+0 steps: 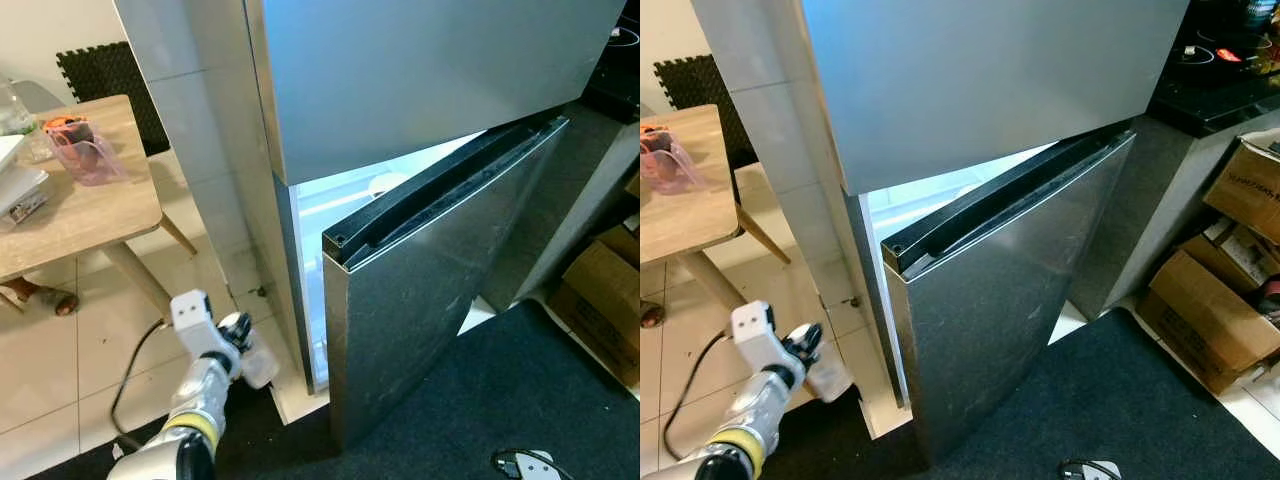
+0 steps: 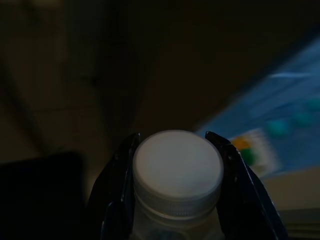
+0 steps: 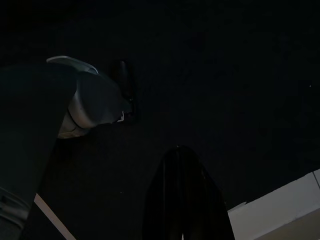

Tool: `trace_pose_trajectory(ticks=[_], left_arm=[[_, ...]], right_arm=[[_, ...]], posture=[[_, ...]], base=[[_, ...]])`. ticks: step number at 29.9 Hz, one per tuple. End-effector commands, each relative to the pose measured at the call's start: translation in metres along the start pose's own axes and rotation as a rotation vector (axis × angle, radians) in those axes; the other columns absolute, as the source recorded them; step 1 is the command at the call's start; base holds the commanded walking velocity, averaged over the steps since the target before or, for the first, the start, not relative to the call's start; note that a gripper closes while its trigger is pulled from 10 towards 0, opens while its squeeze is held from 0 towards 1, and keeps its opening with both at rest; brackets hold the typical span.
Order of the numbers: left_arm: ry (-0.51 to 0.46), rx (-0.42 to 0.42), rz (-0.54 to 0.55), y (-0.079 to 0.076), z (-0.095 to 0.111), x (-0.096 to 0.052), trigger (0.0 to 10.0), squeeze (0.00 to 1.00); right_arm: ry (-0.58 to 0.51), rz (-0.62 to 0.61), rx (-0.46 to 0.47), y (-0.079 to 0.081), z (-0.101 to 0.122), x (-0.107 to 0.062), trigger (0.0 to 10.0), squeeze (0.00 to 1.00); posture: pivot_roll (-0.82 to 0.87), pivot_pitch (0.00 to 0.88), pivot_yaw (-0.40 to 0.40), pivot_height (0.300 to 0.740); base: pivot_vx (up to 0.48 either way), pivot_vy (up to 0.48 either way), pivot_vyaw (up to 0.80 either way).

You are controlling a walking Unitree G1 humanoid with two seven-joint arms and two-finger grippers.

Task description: Restocking fridge

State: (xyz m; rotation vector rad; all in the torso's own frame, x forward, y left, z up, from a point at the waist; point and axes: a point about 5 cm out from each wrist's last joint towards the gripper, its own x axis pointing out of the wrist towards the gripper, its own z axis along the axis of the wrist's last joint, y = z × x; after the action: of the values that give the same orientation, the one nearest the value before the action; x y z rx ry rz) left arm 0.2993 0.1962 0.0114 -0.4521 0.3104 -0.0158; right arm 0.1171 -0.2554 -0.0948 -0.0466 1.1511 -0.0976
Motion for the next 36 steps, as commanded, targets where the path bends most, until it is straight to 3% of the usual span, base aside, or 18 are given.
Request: trace_pose_trajectory(ticks=[1, 4, 11, 18, 22, 27, 32, 36], left_arm=[[-0.049, -0.054, -0.066, -0.008, 0.007, 0.004, 10.0, 0.0], [-0.111, -0.122, -0.161, -0.019, 0.016, 0.008, 10.0, 0.0], [-0.162, -0.158, -0.249, -0.029, 0.021, 0.01, 10.0, 0.0], [-0.189, -0.213, -0.375, -0.058, 0.021, 0.016, 10.0, 0.0], [-0.22, -0.29, -0.456, -0.081, 0.024, 0.021, 10.0, 0.0], [-0.217, -0.333, -0.51, -0.095, 0.023, 0.023, 10.0, 0.0], [-0.161, -0.368, -0.636, -0.119, 0.014, 0.022, 10.0, 0.0], [-0.073, -0.468, -0.95, -0.167, 0.003, 0.013, 10.0, 0.0]], right_arm=[[0.016, 0.002, -0.008, 0.001, -0.007, -0.001, 10.0, 0.0], [0.023, 0.002, -0.016, 0.002, -0.009, -0.001, 10.0, 0.0], [0.024, 0.006, -0.032, 0.003, -0.01, -0.001, 10.0, 0.0], [0.023, 0.005, -0.043, 0.002, -0.01, -0.001, 10.0, 0.0], [0.026, 0.004, -0.053, 0.002, -0.01, -0.001, 10.0, 0.0], [0.029, 0.003, -0.056, 0.002, -0.012, -0.001, 10.0, 0.0], [0.033, 0.006, -0.061, 0.003, -0.014, -0.001, 10.0, 0.0], [0.047, 0.005, -0.079, 0.002, -0.016, -0.002, 10.0, 0.0]], posture=[[-0.08, 0.046, 0.038, 0.74], [-0.08, 0.043, 0.037, 0.74], [-0.08, 0.037, 0.036, 0.74], [-0.08, 0.033, 0.032, 0.74], [-0.08, 0.032, 0.029, 0.74], [-0.09, 0.037, 0.031, 0.74], [-0.09, 0.04, 0.029, 0.74], [-0.09, 0.045, 0.028, 0.74]], base=[[0.0, 0.0, 0.0], [0.0, 0.0, 0.0], [0.0, 0.0, 0.0], [0.0, 0.0, 0.0], [0.0, 0.0, 0.0], [0.0, 0.0, 0.0], [0.0, 0.0, 0.0], [0.0, 0.0, 0.0]])
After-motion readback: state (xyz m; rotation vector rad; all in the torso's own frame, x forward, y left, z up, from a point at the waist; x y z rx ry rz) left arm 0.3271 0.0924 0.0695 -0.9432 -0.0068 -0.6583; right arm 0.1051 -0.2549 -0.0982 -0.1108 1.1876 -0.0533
